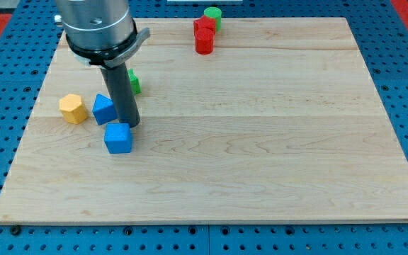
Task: Move the yellow hexagon horizontal to the green star
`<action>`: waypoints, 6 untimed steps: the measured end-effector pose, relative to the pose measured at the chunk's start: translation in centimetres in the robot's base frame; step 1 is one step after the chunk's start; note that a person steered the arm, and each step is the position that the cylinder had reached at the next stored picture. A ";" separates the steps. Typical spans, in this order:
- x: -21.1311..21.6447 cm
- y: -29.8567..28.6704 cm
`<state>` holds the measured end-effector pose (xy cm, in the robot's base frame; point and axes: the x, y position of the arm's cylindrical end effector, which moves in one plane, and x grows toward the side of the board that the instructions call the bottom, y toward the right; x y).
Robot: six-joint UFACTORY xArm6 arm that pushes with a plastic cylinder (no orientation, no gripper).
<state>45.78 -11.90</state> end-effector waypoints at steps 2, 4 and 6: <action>0.8 -0.3; 0.5 -9.2; -4.6 -11.7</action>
